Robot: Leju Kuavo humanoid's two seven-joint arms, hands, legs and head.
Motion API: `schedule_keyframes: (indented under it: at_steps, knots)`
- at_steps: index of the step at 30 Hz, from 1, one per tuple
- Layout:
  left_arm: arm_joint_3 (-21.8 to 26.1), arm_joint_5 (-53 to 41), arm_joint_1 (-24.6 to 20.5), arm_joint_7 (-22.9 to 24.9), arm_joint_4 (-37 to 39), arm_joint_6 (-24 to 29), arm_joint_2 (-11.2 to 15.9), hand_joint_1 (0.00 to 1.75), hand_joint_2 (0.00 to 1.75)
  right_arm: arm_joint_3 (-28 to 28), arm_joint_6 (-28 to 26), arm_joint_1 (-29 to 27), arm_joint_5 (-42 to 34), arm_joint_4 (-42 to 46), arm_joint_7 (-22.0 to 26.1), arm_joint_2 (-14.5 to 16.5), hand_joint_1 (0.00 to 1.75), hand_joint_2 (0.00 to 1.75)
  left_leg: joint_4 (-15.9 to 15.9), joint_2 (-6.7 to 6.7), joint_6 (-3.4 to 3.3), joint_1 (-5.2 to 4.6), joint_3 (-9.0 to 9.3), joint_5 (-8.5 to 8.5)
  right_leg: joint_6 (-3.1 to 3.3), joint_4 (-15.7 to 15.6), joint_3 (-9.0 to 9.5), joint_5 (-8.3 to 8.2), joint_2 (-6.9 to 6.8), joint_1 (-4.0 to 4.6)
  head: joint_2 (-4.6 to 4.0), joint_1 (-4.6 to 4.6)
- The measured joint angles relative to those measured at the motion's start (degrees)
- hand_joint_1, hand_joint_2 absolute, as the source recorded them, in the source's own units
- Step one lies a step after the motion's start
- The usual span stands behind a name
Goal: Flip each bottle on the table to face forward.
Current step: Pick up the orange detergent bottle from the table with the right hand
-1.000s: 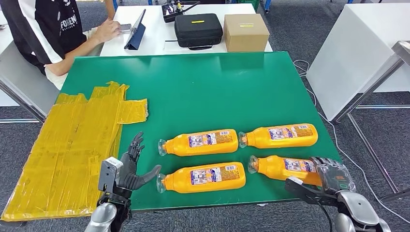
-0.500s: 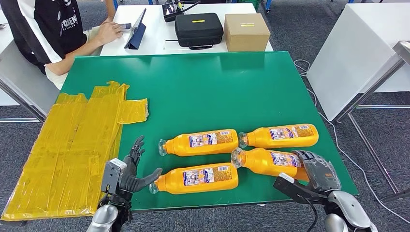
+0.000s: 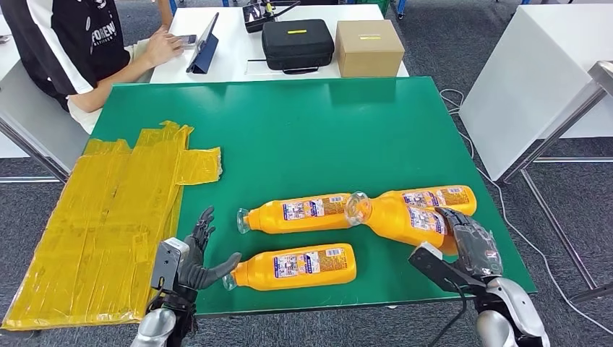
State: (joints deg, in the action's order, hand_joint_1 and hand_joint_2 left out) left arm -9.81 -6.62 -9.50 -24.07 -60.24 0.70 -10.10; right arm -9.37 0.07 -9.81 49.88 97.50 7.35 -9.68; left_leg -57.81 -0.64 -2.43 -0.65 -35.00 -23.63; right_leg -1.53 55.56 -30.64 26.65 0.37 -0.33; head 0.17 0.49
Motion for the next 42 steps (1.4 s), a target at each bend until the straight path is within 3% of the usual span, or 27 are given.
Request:
schedule_keyframes:
  at_steps: [15,23,29,35,42]
  knots:
    - [0.45,-0.05,0.19,0.01,0.07,0.00,-0.04,0.00,1.75,-0.13,-0.10,0.12,-0.43,0.09,0.24,1.41,1.75,1.75,0.00,0.00,0.00,-0.01,-0.02,0.00,0.00,0.00,-0.01,0.00,0.00,0.00,0.00,0.00]
    - [0.13,-3.52,-0.03,0.52,-0.81,0.76,-0.66,0.00,1.75,0.21,-2.29,3.11,-11.86,-0.59,5.86,3.97,1.75,1.75,0.00,0.05,0.01,0.02,-0.02,0.01,0.00,0.01,-0.02,0.00,0.01,0.00,0.00,0.01]
    - [-2.47,-4.04,-2.38,3.31,-4.23,-0.59,-1.34,0.00,1.75,5.12,-2.69,9.04,-15.12,-4.95,6.96,7.66,1.75,1.75,0.00,0.04,-0.01,0.06,0.00,0.09,0.01,0.04,-0.01,-0.02,0.01,0.03,0.00,0.00]
    - [-9.00,-1.37,-9.37,8.29,-5.96,-4.05,-1.85,0.00,1.75,13.18,2.62,13.56,-27.35,-8.70,9.67,11.18,1.75,1.75,0.00,-0.04,-0.06,0.06,-0.02,0.15,0.00,0.06,0.03,-0.03,-0.05,0.03,0.01,0.00]
    - [-13.64,-0.81,-13.85,8.40,-6.02,-8.34,-0.88,0.00,1.75,16.67,11.44,16.10,-37.29,-10.34,11.23,11.29,1.75,1.75,0.00,-0.05,-0.07,0.01,-0.12,0.14,-0.01,0.05,-0.06,-0.02,-0.05,0.01,0.00,0.00]
